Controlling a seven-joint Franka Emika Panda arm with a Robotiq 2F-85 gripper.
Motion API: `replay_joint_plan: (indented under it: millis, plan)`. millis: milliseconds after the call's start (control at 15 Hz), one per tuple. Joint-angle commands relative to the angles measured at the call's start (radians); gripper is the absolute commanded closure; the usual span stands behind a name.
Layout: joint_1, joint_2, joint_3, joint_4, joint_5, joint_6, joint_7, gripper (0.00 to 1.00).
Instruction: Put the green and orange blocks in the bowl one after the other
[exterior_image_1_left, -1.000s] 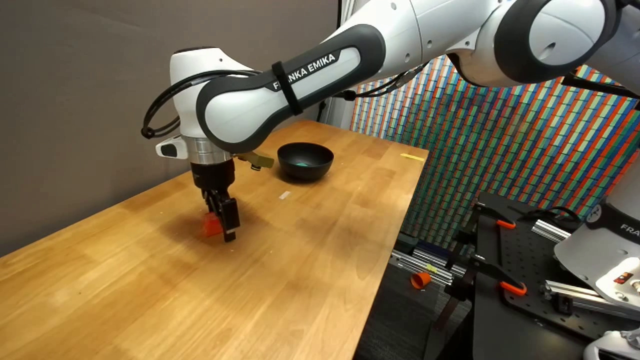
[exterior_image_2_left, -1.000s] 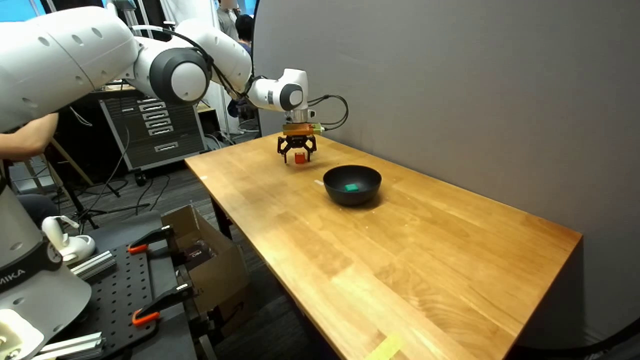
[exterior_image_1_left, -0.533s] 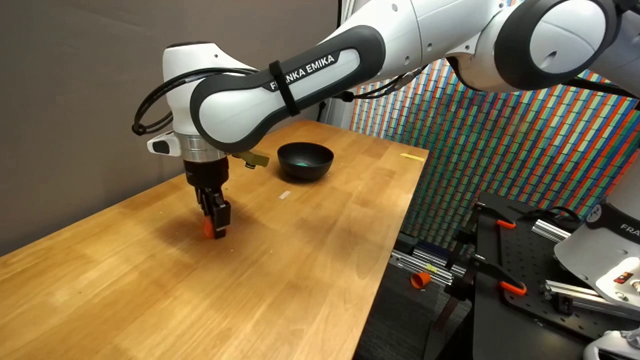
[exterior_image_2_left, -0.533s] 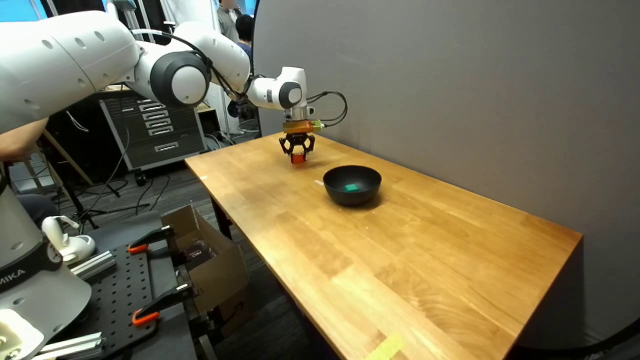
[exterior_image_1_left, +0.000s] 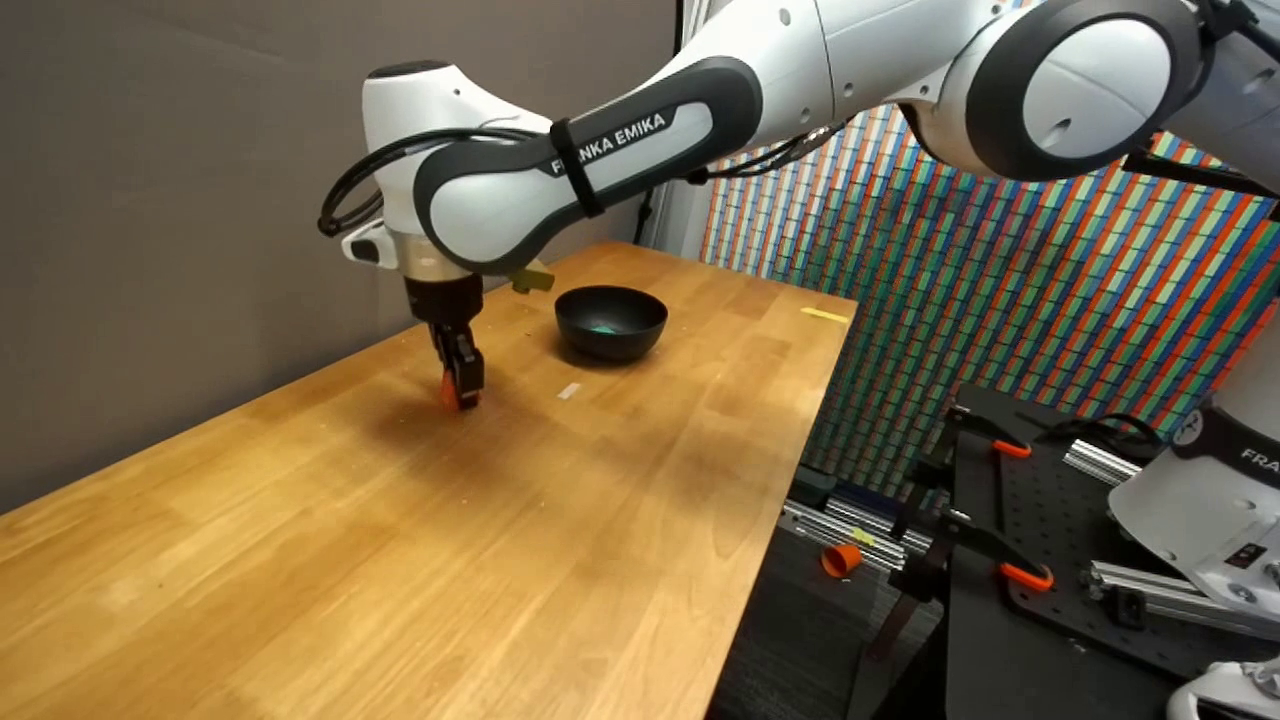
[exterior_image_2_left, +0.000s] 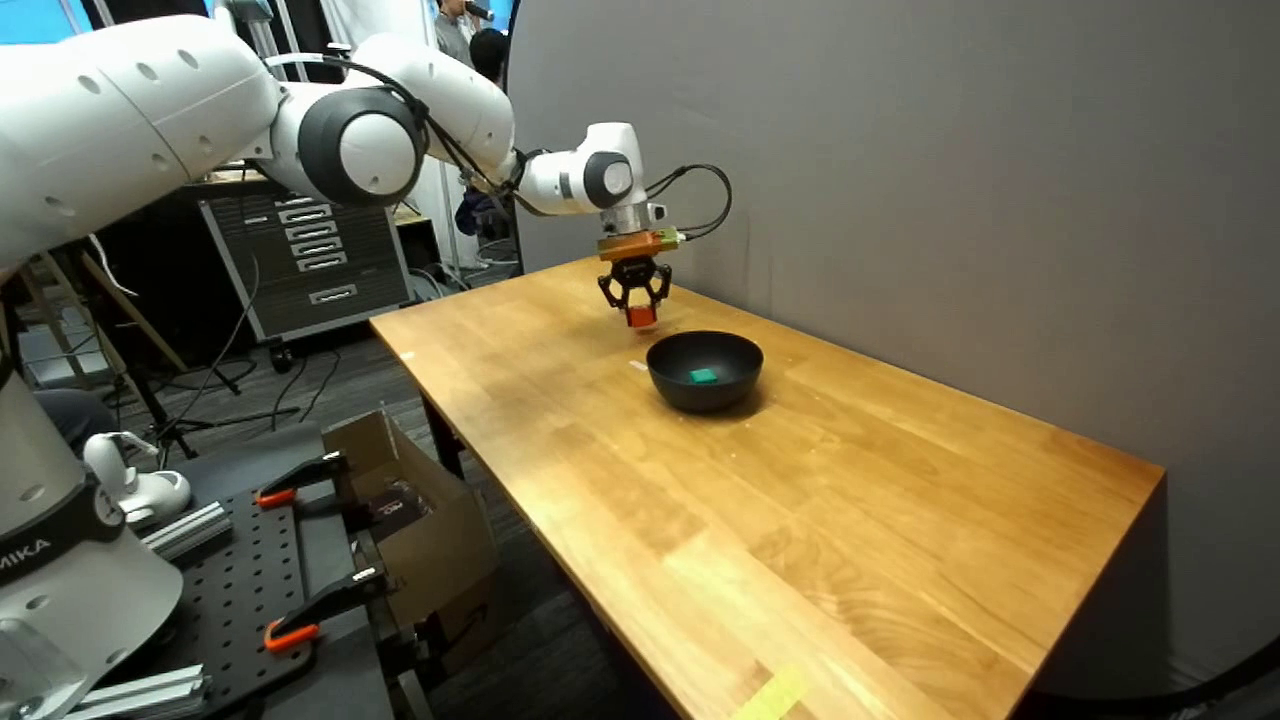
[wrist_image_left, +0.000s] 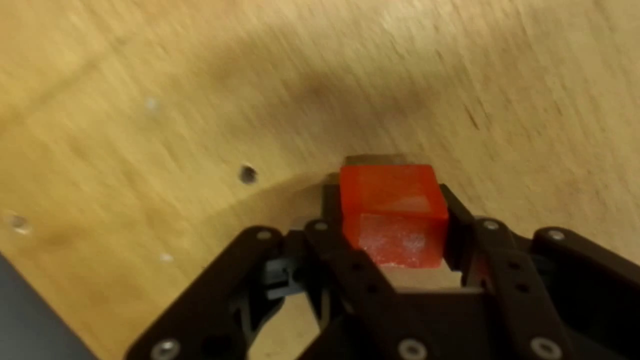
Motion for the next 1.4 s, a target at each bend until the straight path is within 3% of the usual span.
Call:
replay_joint_plan:
  millis: [0, 467, 933, 1000, 1333]
  plan:
    - [-0.044, -0.074, -0.078, -0.023, -0.019, -0.008, 0.089, 0.78]
    - [-0.119, -0.2, -0.184, -0.113, 0.004, -0.077, 0.243, 0.78]
    - [-0.191, -0.299, -0.159, -0.278, 0.103, -0.217, 0.312, 0.78]
    - [-0.22, -0.307, -0.117, -0.29, 0.091, -0.232, 0.329, 0.34]
    - [-0.291, -0.386, -0.049, -0.402, 0.157, -0.237, 0.326, 0.01]
